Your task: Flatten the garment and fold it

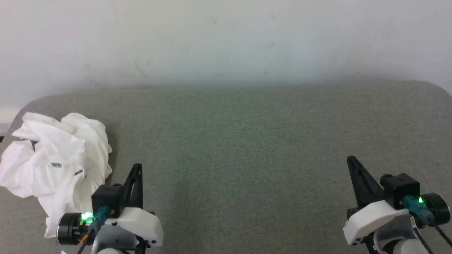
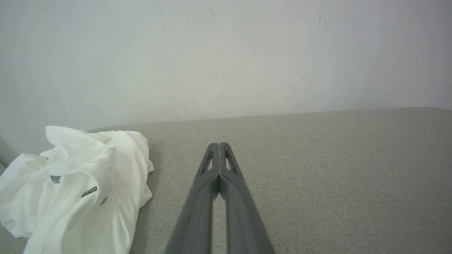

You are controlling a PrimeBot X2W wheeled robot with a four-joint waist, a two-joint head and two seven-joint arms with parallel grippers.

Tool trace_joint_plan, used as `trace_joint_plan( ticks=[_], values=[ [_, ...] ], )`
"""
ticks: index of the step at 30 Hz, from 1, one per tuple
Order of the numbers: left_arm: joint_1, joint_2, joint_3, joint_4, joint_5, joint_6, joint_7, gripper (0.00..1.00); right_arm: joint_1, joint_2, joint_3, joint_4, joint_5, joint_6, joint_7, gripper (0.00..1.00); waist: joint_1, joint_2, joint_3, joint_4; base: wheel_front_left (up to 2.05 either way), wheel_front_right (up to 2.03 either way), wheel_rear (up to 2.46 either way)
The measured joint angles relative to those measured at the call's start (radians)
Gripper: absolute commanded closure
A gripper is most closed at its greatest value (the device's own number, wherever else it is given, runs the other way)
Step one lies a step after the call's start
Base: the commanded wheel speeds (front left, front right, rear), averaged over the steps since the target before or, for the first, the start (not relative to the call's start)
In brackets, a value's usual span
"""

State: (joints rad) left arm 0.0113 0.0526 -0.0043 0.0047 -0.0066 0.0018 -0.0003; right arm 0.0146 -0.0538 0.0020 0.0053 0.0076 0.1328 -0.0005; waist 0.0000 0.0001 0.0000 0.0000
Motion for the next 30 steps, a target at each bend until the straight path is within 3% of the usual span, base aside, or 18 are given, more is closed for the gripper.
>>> trace_joint_plan(
  ticks=[27,28,30],
  values=[
    [0.0,0.0,0.0,0.0,0.0,0.0,0.0,1.0,0.0,0.0,0.0,0.0,0.0,0.0,0.0,1.0,0.0,0.0,0.0,0.0,0.0,0.0,0.0],
    [0.0,0.0,0.0,0.0,0.0,0.0,0.0,0.0,0.0,0.0,0.0,0.0,0.0,0.0,0.0,0.0,0.0,0.0,0.0,0.0,0.0,0.0,0.0],
    [0.0,0.0,-0.002,0.001,0.0,0.0,0.0,0.0,0.001,-0.001,0.0,0.002,0.0,0.0,0.0,0.0,0.0,0.0,0.0,0.0,0.0,0.0,0.0]
  ],
)
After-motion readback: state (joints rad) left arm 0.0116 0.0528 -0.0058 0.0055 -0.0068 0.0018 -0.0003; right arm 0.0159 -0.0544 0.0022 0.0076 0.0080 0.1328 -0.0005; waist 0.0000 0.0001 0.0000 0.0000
